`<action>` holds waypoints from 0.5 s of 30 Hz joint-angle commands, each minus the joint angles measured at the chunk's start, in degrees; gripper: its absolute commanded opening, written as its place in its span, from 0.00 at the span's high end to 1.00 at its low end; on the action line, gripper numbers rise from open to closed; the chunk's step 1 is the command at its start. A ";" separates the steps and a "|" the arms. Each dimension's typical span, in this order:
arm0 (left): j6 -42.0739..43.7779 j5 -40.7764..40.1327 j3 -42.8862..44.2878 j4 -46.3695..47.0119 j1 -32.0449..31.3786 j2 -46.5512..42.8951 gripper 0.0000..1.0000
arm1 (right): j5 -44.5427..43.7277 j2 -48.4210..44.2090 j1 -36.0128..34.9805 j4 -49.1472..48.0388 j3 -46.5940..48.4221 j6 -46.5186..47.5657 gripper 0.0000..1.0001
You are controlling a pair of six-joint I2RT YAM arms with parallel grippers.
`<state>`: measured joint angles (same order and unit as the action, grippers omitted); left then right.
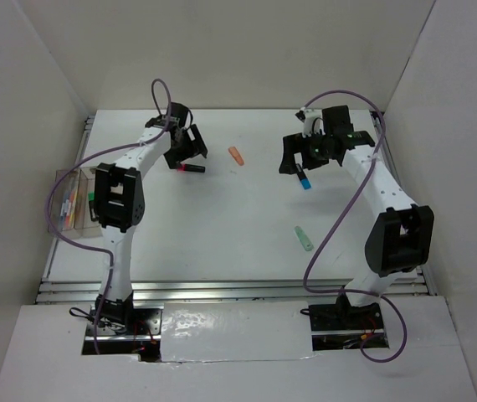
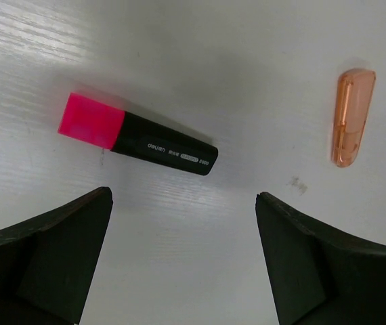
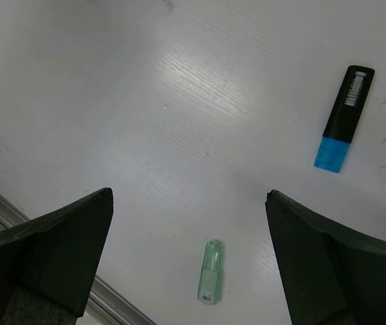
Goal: Sort the stationery into containers
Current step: Pick up the stationery from the center of the board.
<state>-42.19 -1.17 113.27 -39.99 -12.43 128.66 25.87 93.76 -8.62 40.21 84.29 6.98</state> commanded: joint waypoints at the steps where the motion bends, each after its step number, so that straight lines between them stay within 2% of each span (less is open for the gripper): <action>1: -4.73 -3.93 2.39 -0.26 -0.06 2.82 0.01 | 2.08 0.20 0.71 1.28 0.61 0.13 0.00; 7: -6.49 -2.96 3.01 -0.27 -0.14 4.76 0.01 | 2.52 1.34 1.68 2.07 1.66 0.75 0.01; 15: -5.62 -5.51 5.37 0.17 0.21 7.39 0.01 | 3.93 2.48 2.56 2.24 1.84 0.75 0.01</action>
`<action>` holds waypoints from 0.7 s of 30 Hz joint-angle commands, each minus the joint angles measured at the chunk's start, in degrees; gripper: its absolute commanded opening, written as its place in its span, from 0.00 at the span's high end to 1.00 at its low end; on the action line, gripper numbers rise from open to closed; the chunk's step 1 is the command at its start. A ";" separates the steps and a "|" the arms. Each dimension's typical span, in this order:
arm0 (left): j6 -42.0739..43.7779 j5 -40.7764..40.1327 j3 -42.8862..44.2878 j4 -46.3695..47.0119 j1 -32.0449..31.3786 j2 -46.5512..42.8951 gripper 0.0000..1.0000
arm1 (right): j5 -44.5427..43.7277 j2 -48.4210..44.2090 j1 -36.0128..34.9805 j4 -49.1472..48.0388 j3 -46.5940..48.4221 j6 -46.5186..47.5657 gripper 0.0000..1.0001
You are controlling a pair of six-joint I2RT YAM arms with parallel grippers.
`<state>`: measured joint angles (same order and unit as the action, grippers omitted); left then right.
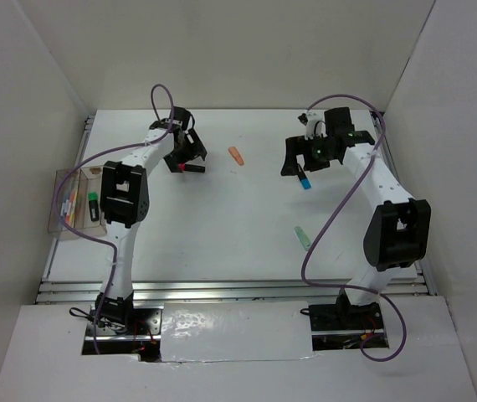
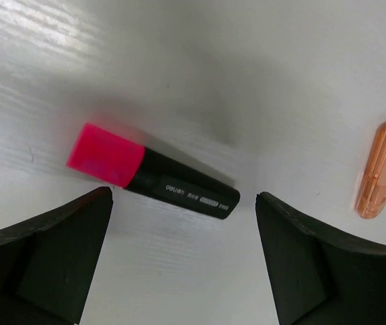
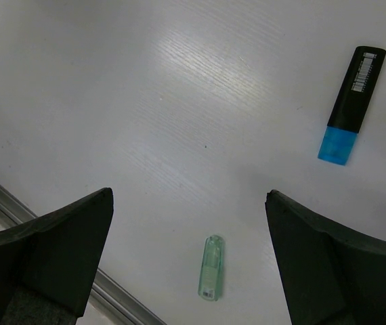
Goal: Sort the stationery into containers
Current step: Pick up the stationery from the center of the board.
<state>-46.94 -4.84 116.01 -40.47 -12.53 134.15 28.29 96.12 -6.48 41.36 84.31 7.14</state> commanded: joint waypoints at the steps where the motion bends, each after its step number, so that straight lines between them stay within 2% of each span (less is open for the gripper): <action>1: -0.87 -1.40 2.82 1.18 0.67 2.69 0.01 | 1.50 0.12 0.50 1.09 1.73 0.69 0.01; 9: 1.85 -3.42 5.98 2.32 0.93 5.69 0.01 | 2.20 0.91 1.91 1.97 2.52 1.48 0.01; 12: 3.43 -1.84 5.81 4.87 0.93 5.60 0.06 | 2.73 1.09 2.35 2.14 2.70 1.39 0.02; 16: 6.58 -0.78 5.81 5.05 0.23 5.69 0.22 | 2.82 1.00 2.52 2.32 2.87 1.48 0.02; 21: 11.16 -3.33 6.08 1.10 -2.31 6.04 0.26 | 3.35 0.65 2.88 2.49 2.61 1.56 0.02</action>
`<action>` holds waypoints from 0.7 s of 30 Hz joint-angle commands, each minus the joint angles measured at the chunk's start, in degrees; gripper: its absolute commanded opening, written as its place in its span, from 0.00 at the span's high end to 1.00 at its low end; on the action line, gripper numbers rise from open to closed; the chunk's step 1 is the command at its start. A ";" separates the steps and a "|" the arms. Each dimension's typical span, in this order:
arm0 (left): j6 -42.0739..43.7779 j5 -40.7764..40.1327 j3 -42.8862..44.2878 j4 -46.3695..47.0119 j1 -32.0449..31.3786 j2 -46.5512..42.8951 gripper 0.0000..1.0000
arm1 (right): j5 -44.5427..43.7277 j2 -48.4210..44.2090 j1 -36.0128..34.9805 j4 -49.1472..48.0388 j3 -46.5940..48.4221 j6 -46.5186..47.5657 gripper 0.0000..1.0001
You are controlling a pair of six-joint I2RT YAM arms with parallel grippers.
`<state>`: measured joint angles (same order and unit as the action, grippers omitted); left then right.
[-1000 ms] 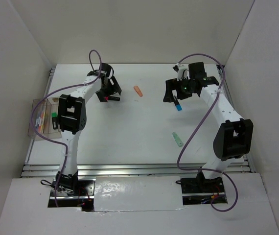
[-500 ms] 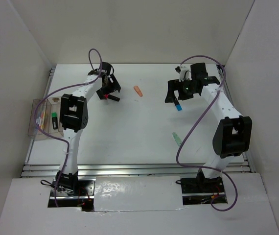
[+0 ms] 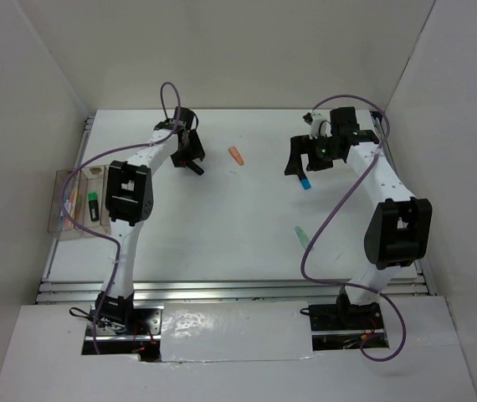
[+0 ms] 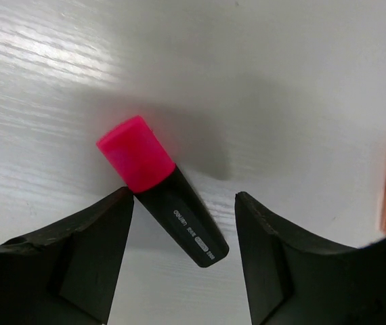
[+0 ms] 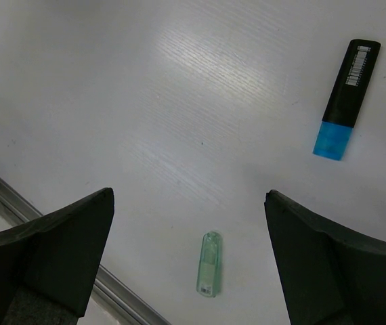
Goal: Sort the stationery into containers
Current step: Pick up the stationery from the center of the board.
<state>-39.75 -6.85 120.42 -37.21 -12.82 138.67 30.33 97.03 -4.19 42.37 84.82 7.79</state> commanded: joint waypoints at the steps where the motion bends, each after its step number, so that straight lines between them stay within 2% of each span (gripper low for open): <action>1: 5.28 -1.58 1.57 -3.73 -2.30 1.69 0.27 | 1.66 -0.18 0.67 1.66 2.11 0.82 0.02; 6: 9.60 -4.47 1.48 -7.96 -4.58 2.92 0.36 | 2.02 -0.88 0.67 1.66 2.02 0.82 0.03; 9: 11.61 -5.27 0.61 -8.67 -4.93 2.74 0.47 | 2.11 -1.58 0.76 1.66 1.58 0.91 0.03; 14: 13.90 -5.63 -0.10 -10.16 -4.58 2.83 0.57 | 2.28 -2.20 0.76 1.66 0.70 0.82 0.03; 15: 14.25 -5.19 -0.71 -10.34 -4.50 2.66 0.62 | 2.28 -2.29 0.84 1.66 0.70 0.91 0.03; 19: 17.15 -3.70 -4.22 -9.29 -3.79 -1.72 0.79 | 2.63 -3.08 0.76 1.84 0.18 0.73 0.03; 21: 18.65 -3.34 -8.08 -6.92 -4.23 -5.06 0.81 | 3.07 -3.69 0.76 1.66 -0.44 0.56 0.04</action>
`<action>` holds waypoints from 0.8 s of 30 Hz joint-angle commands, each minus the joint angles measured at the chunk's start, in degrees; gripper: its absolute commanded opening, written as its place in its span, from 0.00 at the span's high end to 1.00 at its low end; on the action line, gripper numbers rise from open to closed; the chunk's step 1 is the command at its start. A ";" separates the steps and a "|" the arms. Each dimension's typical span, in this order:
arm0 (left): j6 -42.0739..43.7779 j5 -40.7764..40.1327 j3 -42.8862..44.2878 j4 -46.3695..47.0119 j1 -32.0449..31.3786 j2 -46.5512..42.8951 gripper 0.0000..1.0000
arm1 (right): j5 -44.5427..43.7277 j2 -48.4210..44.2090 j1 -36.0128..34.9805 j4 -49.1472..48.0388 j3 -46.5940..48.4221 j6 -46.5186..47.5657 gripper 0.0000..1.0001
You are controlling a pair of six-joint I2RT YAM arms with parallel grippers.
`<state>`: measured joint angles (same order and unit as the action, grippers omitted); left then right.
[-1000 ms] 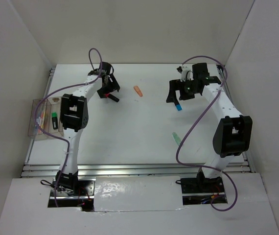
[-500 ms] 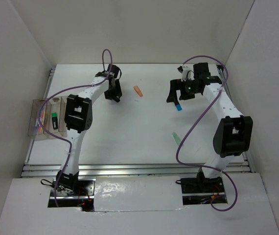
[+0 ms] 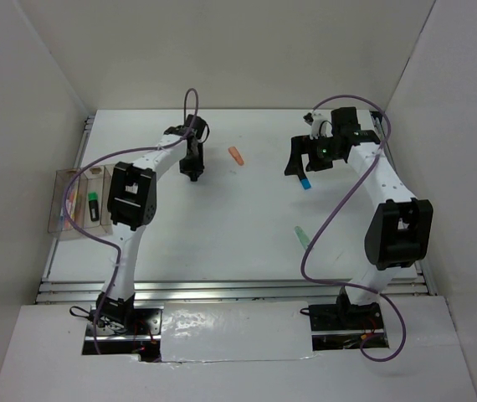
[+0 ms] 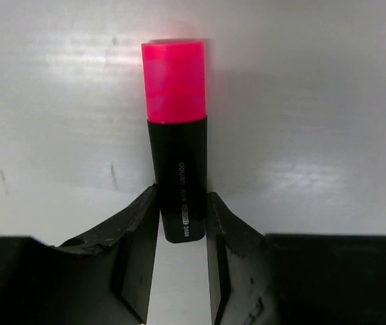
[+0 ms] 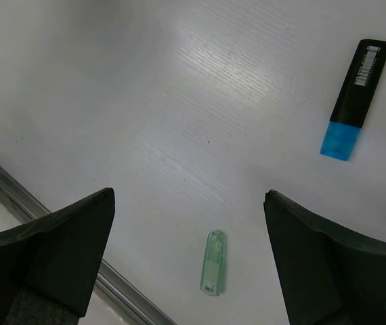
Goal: Sort the stationery into containers
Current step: Pick up the stationery from the center of the board, then place the stationery in the storage box.
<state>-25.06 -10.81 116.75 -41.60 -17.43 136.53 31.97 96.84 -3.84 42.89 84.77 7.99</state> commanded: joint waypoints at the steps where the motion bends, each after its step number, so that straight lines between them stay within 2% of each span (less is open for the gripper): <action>1: 5.18 0.70 -5.73 -0.52 0.21 -6.50 0.84 | 1.69 -3.67 0.41 1.05 -0.66 0.27 0.04; 6: 8.62 2.81 -9.61 1.62 -0.41 -15.58 1.00 | 2.22 -5.69 0.06 0.26 -2.85 -0.43 0.04; 11: 12.92 5.88 -12.76 -0.06 1.08 -24.81 1.00 | 2.05 -8.85 -0.38 -0.62 -5.31 -0.61 0.04; 14: 15.56 12.10 -17.50 0.12 5.55 -32.62 1.00 | 1.87 -10.17 -0.56 -0.71 -6.99 -0.43 0.04; 16: 18.45 17.72 -21.10 0.03 10.73 -38.42 1.00 | 1.87 -10.87 -0.73 -0.71 -7.87 -0.34 0.04; 24: 30.58 21.44 -33.15 -2.95 30.86 -52.75 1.00 | 0.30 -10.18 -2.75 -1.15 -8.22 -0.61 0.04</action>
<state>-1.74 6.52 87.70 -42.11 9.47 86.70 33.08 87.90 -5.28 42.52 76.69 7.46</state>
